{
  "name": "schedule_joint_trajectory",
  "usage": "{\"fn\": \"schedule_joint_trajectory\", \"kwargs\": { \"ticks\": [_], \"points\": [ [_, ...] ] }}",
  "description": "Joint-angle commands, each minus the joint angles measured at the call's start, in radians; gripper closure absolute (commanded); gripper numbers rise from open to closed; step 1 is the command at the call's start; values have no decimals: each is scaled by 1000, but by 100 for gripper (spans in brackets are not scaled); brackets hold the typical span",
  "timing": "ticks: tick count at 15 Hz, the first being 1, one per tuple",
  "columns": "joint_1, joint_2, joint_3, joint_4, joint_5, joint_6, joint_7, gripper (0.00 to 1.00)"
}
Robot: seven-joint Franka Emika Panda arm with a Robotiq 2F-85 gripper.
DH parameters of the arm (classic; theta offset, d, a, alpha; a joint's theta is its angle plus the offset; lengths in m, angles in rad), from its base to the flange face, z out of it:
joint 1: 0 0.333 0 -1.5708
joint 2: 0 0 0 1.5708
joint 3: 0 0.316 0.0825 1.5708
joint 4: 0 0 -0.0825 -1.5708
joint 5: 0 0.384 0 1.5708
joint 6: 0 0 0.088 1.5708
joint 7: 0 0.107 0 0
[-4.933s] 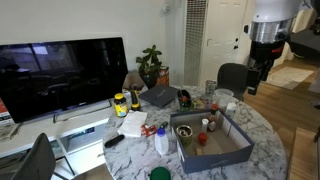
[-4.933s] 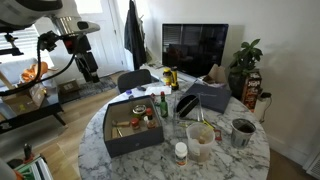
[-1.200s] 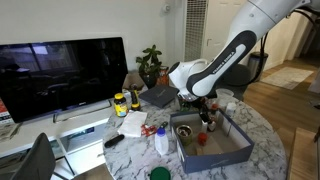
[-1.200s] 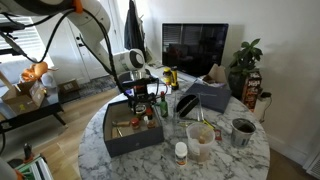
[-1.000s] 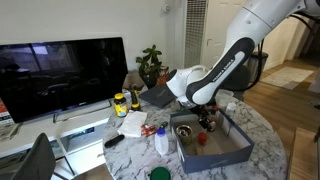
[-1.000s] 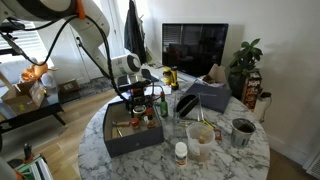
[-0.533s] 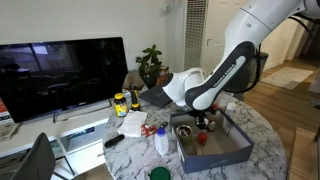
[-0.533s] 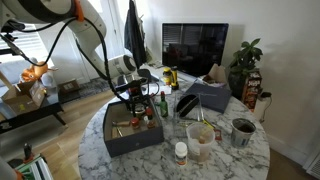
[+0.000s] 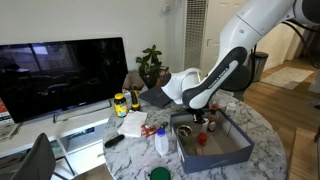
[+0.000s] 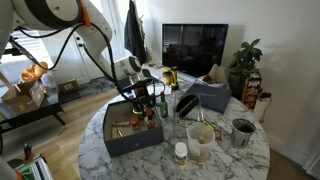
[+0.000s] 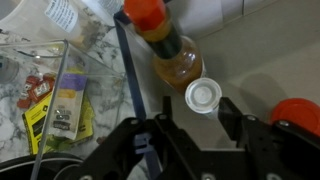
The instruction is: Remove the white container from the box and put it in the plastic cup on the table
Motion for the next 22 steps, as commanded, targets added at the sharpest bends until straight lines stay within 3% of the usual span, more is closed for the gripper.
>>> {"fn": "schedule_joint_trajectory", "kwargs": {
  "ticks": [1,4,5,7,9,10,15,19,22],
  "points": [
    [10,47,-4,29,-12,-29,13,51],
    [8,56,-3,27,-6,-37,6,43],
    [9,58,-3,25,-6,-37,8,45],
    [8,56,2,20,-3,-37,1,59],
    [6,51,7,14,2,-34,-2,81],
    [7,44,10,10,5,-39,0,86],
    [13,-63,49,-48,49,-85,-5,88],
    [23,-246,83,-107,88,-142,17,88],
    [14,-391,80,-117,92,-187,105,88]
  ]
}}
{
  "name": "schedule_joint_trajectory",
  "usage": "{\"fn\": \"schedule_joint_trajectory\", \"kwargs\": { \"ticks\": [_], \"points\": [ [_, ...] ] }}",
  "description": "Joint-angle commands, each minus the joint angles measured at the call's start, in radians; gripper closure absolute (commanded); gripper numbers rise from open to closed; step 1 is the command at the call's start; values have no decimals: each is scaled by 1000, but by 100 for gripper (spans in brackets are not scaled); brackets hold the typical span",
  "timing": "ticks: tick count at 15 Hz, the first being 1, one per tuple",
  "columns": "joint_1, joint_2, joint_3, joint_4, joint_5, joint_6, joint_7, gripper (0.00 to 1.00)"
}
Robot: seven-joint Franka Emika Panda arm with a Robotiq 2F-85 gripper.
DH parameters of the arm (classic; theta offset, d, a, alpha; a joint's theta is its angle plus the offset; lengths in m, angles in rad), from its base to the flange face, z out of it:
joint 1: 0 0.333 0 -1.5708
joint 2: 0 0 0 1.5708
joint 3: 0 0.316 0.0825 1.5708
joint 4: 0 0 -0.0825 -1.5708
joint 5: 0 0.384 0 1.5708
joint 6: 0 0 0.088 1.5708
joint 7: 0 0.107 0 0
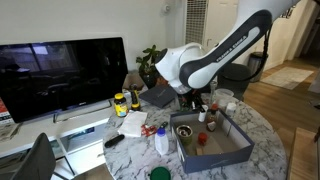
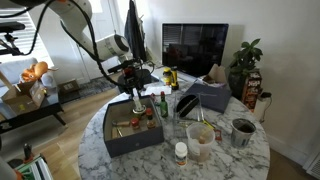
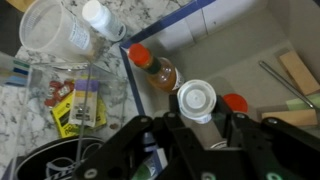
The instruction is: Remove the white container from the box and put it in the plastic cup on the table
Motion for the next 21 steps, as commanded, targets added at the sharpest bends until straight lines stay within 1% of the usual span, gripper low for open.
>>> {"fn": "schedule_joint_trajectory", "kwargs": {
  "ticks": [1,3,5,7,10,13,15,16,17,18,19,21],
  "points": [
    [-13,-213,-8,-74,17,-50,106,88],
    [-39,-303,-20,-77,1,-92,148,88],
    [-74,-378,-42,-79,-53,-155,178,88],
    [-120,-403,-63,-70,-105,-213,203,88],
    [-169,-343,-73,-25,-95,-349,192,88],
    [-173,-270,-62,-21,-90,-432,193,88],
    [-175,-212,-71,-2,-93,-470,228,88],
    [-189,-197,-78,-18,-94,-427,185,88],
    [-200,-171,-89,-18,-84,-414,202,88],
    [-225,-157,-104,-41,-80,-362,157,88],
    [-237,-139,-114,-43,-80,-343,147,88],
    [-281,-127,-142,-54,-24,-276,135,88]
  ]
}}
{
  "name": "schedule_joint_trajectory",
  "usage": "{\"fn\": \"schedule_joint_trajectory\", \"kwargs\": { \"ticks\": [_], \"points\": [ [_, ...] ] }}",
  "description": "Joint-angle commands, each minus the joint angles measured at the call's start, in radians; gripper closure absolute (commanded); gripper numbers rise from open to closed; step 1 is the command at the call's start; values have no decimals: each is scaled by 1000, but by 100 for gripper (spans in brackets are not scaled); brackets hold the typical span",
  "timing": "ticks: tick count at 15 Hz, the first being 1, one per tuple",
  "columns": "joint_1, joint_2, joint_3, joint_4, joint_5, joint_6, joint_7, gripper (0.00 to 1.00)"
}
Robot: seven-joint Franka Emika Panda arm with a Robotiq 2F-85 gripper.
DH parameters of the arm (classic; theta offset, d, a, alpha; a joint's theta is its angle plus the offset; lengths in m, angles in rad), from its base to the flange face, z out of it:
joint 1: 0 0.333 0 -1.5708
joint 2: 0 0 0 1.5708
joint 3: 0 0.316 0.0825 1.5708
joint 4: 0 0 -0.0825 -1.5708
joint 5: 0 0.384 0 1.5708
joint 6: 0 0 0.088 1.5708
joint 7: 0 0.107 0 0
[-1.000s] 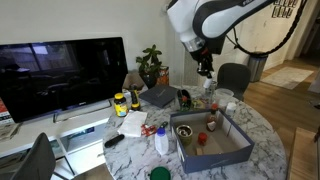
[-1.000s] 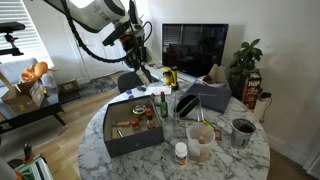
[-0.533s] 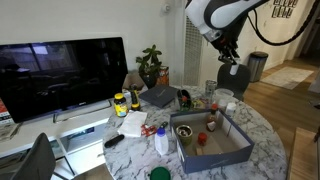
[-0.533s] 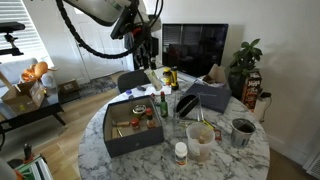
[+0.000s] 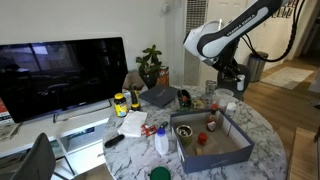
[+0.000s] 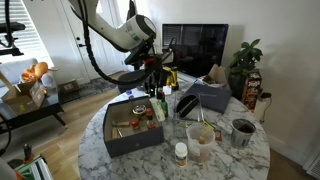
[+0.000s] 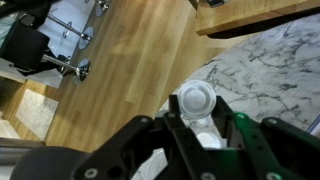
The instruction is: Remove the white container from the box and put it in the plastic cup on the table
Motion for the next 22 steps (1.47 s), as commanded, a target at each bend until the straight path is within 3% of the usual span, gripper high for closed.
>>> {"fn": "schedule_joint_trajectory", "kwargs": {
  "ticks": [1,5,6,10,15,22],
  "points": [
    [-19,16,-17,0,13,28,-9,63],
    [-56,34,-40,0,36,65,-31,63],
    [-60,43,-38,4,31,71,-65,88],
    [-96,112,-64,57,-43,115,-227,88],
    [-106,239,-54,273,-29,92,-416,88],
    [-92,386,-94,491,-108,63,-406,88]
  ]
}}
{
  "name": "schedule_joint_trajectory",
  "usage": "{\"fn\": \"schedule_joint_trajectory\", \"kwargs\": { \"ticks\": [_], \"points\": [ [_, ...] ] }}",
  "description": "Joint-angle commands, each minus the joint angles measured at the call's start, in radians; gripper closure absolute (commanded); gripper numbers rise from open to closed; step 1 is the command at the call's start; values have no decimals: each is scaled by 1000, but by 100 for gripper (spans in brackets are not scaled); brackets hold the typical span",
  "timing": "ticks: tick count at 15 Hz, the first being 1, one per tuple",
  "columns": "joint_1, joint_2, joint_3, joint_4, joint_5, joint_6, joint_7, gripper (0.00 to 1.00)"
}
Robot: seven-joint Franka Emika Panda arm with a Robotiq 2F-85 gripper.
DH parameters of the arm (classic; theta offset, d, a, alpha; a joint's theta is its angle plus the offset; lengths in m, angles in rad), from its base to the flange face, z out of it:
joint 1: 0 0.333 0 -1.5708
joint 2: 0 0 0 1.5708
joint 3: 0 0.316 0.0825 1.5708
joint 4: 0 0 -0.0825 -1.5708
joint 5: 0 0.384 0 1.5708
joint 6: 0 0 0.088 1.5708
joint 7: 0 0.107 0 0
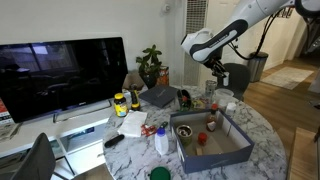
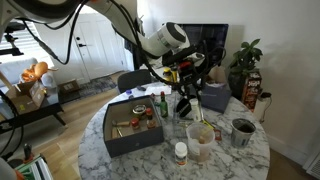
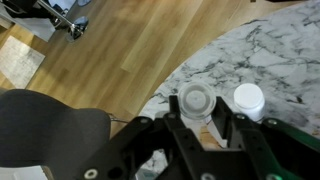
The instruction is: Remove the white container from the box and put it in the plastic cup on the table
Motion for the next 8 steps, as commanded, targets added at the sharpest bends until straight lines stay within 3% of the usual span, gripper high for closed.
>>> {"fn": "schedule_joint_trajectory", "kwargs": {
  "ticks": [1,2,4,8],
  "points": [
    [0,89,-19,120,-18,-41,-2,88],
    [-1,101,-21,136,-11,-50,-5,38],
    [-2,115,-24,159,-3,-68,-9,32],
    [-10,64,-7,137,25,-69,-24,1]
  ]
}}
